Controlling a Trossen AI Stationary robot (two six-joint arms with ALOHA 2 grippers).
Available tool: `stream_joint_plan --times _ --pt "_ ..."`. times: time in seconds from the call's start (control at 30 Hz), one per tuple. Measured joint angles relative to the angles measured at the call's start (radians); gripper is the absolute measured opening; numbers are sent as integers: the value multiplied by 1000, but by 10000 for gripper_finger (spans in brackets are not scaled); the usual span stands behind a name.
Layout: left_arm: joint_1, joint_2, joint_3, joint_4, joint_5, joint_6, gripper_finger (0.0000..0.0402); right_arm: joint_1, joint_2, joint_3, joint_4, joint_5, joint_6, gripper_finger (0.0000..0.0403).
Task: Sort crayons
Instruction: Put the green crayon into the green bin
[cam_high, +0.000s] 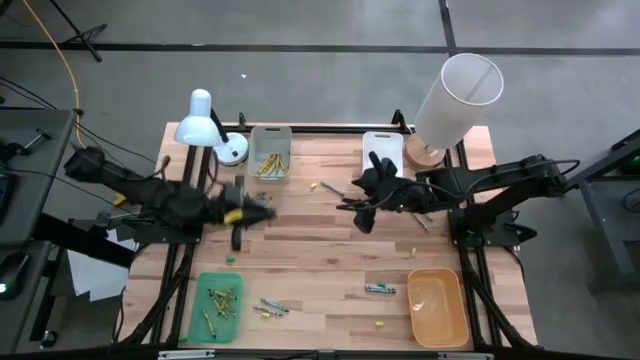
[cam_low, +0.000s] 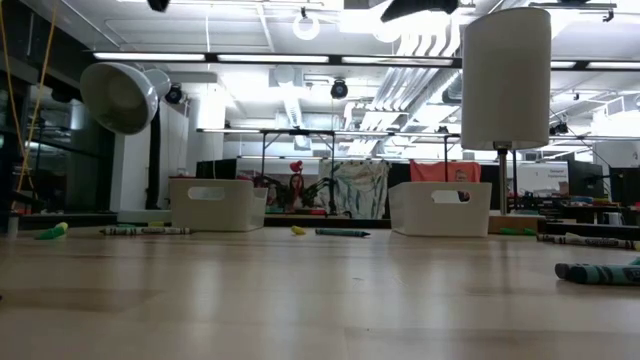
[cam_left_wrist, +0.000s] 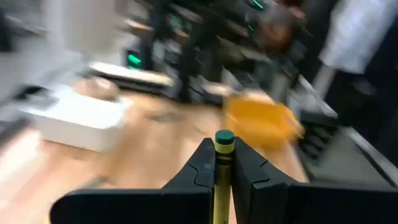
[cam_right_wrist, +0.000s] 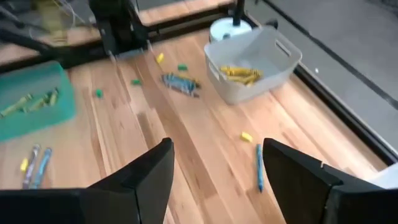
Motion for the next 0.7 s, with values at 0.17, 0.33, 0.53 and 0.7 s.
stream_joint_plan --times 0.17,0.33,0.53,0.7 --pt "-215 136 129 -314 -11 -121 1 0 33 -2 -18 0 11 239" --pt "-379 318 337 -712 116 -246 1 -9 65 -2 -7 -1 4 239" --pt "-513 483 387 -811 381 -263 1 -9 99 -2 -4 -20 -1 239" --pt "-554 609 387 -760 464 -138 1 -9 119 -2 -4 -36 3 239"
